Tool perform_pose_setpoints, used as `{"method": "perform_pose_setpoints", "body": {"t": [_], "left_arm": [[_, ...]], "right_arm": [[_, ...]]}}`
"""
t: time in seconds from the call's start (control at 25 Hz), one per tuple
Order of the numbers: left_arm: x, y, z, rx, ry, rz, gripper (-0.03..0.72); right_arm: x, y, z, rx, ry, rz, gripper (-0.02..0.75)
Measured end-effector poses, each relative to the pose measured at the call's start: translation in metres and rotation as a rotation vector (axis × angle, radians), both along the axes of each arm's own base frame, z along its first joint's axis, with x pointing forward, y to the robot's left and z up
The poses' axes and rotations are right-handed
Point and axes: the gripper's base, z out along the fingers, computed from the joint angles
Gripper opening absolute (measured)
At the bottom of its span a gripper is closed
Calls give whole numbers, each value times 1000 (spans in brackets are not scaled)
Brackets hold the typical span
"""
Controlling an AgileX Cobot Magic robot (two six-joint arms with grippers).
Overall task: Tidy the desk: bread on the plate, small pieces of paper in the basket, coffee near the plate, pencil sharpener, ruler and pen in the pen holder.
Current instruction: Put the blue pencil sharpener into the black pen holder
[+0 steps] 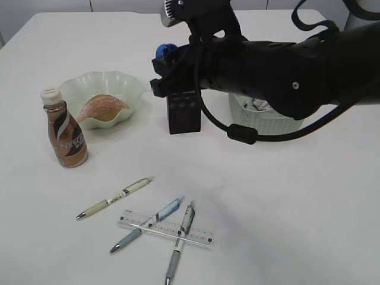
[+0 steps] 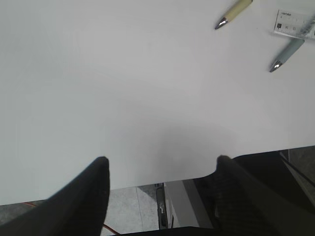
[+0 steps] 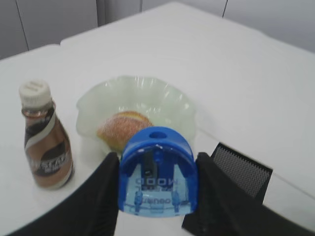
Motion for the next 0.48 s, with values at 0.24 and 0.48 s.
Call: {"method": "perform_pose_setpoints", "body": {"t": [0.24,0.48], "left_arm": [[0,0,0,-2,0,0,483],[0,0,0,-2,0,0,456]], "right_arm": [[20,-17,5,157,-100,-121,312],[46,-17,-14,250,-141,-213,312]]}}
